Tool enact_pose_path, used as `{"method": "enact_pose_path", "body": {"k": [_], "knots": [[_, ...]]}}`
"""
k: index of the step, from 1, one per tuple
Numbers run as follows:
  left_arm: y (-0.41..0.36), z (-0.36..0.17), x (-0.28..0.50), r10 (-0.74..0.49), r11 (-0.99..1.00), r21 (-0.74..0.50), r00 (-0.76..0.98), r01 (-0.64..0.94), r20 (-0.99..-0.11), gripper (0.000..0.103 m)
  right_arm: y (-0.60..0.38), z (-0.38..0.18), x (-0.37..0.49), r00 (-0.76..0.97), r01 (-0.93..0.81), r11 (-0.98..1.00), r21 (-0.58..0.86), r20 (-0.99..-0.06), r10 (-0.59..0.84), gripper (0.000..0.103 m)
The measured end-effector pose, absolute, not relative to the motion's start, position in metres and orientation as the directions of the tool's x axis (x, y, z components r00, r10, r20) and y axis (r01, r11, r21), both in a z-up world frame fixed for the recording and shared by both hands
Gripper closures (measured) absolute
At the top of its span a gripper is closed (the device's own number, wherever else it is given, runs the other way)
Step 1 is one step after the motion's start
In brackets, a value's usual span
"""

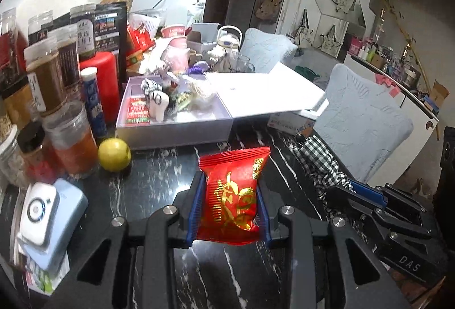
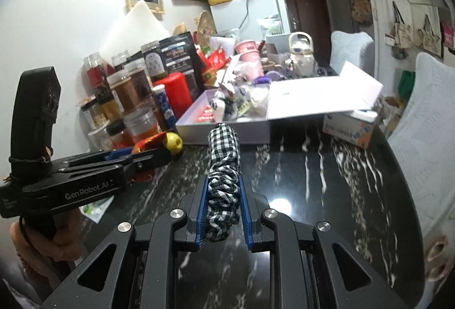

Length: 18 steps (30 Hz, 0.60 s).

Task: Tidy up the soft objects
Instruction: 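Carry the red packet with the left tool while the right tool carries the scrunchie to the box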

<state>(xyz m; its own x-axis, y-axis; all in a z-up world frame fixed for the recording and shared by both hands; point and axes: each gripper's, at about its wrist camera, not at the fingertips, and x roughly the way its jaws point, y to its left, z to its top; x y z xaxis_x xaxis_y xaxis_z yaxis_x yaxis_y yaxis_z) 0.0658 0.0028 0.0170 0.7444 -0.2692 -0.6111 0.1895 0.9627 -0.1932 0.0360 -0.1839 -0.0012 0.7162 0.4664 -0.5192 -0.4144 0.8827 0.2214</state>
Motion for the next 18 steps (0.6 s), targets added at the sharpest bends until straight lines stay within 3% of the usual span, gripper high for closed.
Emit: {"method": "enact_pose_path", "body": {"k": [18], "knots": [[0.016, 0.062, 0.159, -0.22, 0.975, -0.142, 0.81, 0.17, -0.543, 0.07, -0.165, 0.026, 0.147, 0.647, -0.498, 0.818, 0.287, -0.506, 0.571, 0.082]]}}
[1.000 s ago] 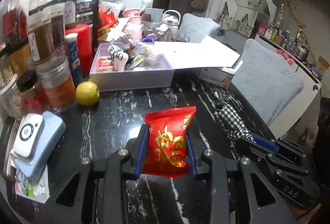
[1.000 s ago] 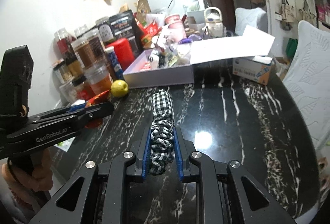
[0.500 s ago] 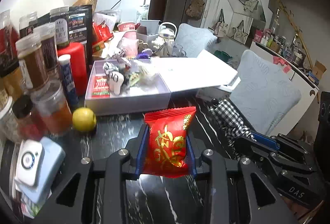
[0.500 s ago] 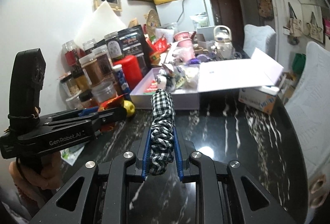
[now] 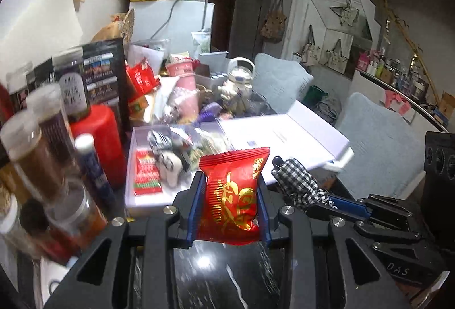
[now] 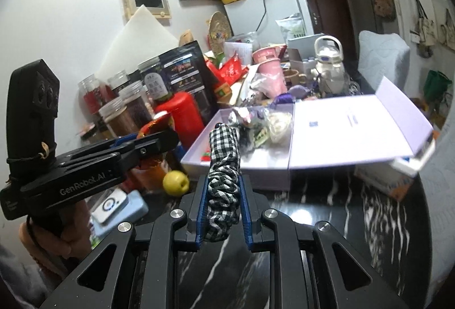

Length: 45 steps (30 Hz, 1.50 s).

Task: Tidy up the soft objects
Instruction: 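Carry the red packet with the left tool while the right tool carries the scrunchie to the box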

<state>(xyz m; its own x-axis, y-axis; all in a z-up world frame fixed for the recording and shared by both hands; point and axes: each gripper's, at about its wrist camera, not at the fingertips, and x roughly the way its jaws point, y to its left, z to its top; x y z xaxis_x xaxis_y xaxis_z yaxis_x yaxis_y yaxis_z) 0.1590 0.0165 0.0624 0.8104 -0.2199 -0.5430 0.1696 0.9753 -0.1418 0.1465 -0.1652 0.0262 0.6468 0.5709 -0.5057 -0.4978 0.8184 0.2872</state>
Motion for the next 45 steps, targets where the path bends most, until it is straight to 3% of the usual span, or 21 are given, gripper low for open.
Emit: {"method": "enact_pose_path", "body": {"k": [16, 45], "knots": [[0.039, 0.06, 0.255, -0.156, 0.986, -0.133, 0.822, 0.099, -0.548, 0.07, -0.139, 0.048, 0.244, 0.669, -0.512, 0.827, 0.235, -0.495, 0.555, 0.082], [0.039, -0.039, 0.331, -0.063, 0.998, -0.041, 0.697, 0.048, -0.715, 0.07, -0.109, -0.041, 0.319, 0.554, -0.451, 0.835, 0.315, -0.636, 0.538, 0.082]]}}
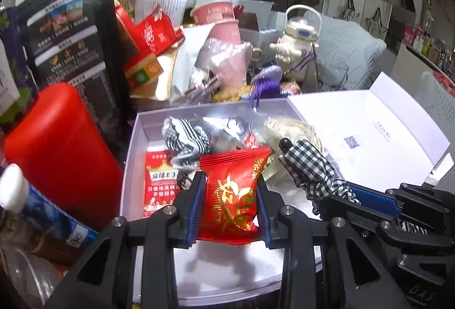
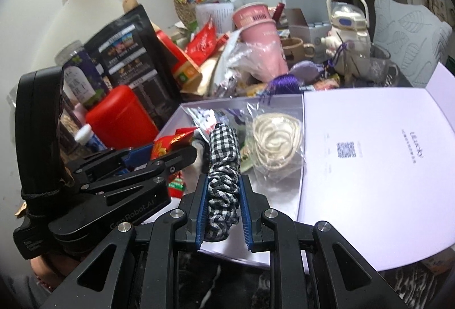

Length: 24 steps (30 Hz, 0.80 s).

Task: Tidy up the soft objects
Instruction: 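Carry the red packet with the left tool while the right tool carries the scrunchie to the box, then open the left tool to drop the red packet in the box while the right tool releases the scrunchie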

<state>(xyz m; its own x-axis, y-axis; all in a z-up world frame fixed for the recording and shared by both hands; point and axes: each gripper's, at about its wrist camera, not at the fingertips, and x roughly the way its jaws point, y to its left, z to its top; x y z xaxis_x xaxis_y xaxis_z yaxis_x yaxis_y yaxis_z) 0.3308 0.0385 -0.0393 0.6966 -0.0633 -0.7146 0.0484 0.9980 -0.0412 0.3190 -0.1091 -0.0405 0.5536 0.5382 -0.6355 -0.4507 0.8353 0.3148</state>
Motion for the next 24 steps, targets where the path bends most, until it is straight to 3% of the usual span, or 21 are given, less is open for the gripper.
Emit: {"method": "enact_pose_path", "body": {"k": [19, 24], "knots": [[0.027, -0.065, 0.34, 0.046, 0.998, 0.069, 0.646, 0.011, -0.762, 0.069, -0.108, -0.061, 0.329, 0.564, -0.417, 0.879, 0.23, -0.693, 0.449, 0.082], [0.037, -0.088, 0.353, -0.025, 1.0, -0.029, 0.515, -0.001, -0.857, 0.068, -0.109, -0.06, 0.329, 0.569, -0.413, 0.883, 0.222, -0.694, 0.441, 0.082]]}}
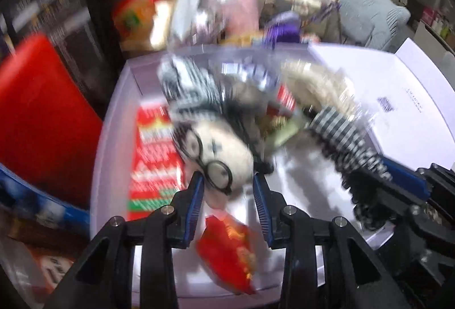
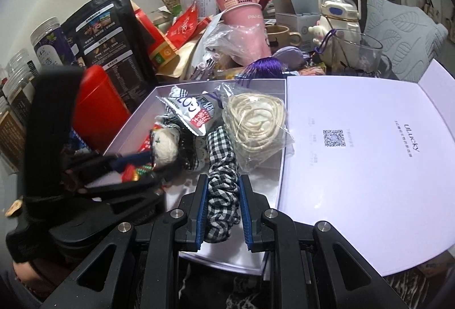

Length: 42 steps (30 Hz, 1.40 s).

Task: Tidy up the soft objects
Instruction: 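Open the left tool to drop the red packet in the box while the right tool releases the scrunchie, then withdraw both tools from the box back over the table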

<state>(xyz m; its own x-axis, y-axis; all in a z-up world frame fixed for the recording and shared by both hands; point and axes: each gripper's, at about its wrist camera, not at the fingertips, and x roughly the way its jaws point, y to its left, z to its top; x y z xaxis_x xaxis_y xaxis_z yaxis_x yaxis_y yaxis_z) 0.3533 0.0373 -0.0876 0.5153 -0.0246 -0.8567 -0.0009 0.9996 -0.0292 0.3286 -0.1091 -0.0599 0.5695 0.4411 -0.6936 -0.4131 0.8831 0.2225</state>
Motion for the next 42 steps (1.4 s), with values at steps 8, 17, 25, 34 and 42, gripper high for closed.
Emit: {"method": "enact_pose_path", "body": {"k": [8, 17, 25, 34, 42], "knots": [[0.033, -0.098, 0.355, -0.022, 1.0, -0.019, 0.494, 0.01, -0.869, 0.068, -0.111, -0.063, 0.331, 0.57, -0.407, 0.888, 0.215, -0.7, 0.431, 0.082], [0.033, -0.106, 0.362, -0.011, 1.0, -0.013, 0.462, -0.001, -0.887, 0.067, -0.106, -0.07, 0.335, 0.548, -0.409, 0.892, 0.195, -0.729, 0.411, 0.081], [0.035, -0.106, 0.363, 0.022, 1.0, 0.015, 0.459, -0.018, -0.888, 0.064, -0.107, -0.07, 0.334, 0.54, -0.413, 0.89, 0.194, -0.735, 0.411, 0.076], [0.041, -0.089, 0.348, 0.04, 0.999, 0.022, 0.504, -0.042, -0.863, 0.042, -0.107, -0.05, 0.321, 0.58, -0.406, 0.905, 0.131, -0.728, 0.366, 0.047], [0.036, -0.071, 0.338, 0.065, 0.998, 0.053, 0.55, -0.039, -0.833, 0.023, -0.123, -0.042, 0.318, 0.601, -0.361, 0.928, 0.089, -0.739, 0.304, 0.047]]}}
